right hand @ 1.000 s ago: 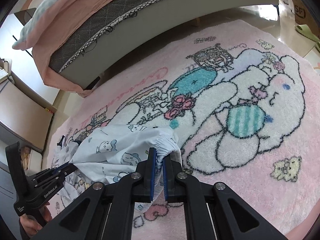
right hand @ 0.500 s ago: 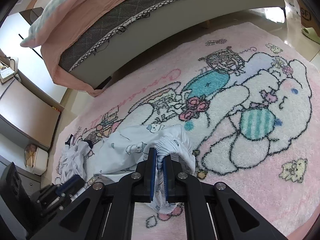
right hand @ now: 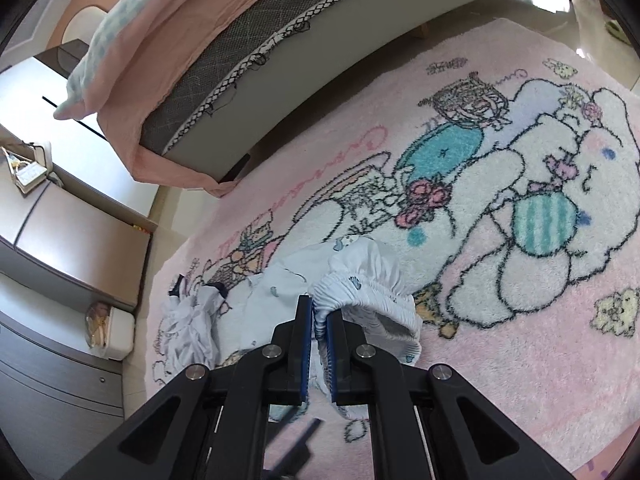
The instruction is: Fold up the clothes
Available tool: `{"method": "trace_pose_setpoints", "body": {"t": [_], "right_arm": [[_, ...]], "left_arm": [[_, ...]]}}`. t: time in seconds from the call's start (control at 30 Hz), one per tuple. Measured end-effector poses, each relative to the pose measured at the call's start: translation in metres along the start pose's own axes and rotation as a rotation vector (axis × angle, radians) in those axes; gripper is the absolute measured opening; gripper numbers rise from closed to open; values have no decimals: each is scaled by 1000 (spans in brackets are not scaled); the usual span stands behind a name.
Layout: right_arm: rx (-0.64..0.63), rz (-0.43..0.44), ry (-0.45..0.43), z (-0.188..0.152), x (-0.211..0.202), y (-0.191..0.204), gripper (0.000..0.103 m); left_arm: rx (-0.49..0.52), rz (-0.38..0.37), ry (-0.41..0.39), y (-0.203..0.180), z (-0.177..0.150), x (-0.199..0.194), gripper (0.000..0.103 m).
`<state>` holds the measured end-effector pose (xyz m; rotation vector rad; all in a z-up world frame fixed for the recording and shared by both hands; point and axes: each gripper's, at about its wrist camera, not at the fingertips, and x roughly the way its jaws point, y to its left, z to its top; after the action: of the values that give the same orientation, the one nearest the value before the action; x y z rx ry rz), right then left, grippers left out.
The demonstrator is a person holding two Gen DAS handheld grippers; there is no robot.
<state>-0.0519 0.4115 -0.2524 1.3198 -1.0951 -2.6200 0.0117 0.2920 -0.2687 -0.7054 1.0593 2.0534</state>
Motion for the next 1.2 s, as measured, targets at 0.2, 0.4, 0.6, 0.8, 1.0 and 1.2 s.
{"method": "trace_pose_setpoints", "body": {"t": [0.2,0.4,0.6,0.8,1.0,1.2], "right_arm": [[-17,5,-15,5,-14,4,6],[13,11,-13,7,-15,-6,6],[10,9,-4,9,-12,-4,6],[-2,-7,-1,9,-15,2,6],[-3,1,19,7,-18,-1,6],[22,28,68,3,-17,-15,7]], "left_arm": [[34,27,-28,0,12,-10,10],[51,-108,-58,-6,14,-12,22],[0,-171,-82,-4,10,-11,103],[-26,23,-97,-4,9,-2,103],[24,253,-173,-13,-4,2,103],[148,169,-128,-37,-11,26,103]]}}
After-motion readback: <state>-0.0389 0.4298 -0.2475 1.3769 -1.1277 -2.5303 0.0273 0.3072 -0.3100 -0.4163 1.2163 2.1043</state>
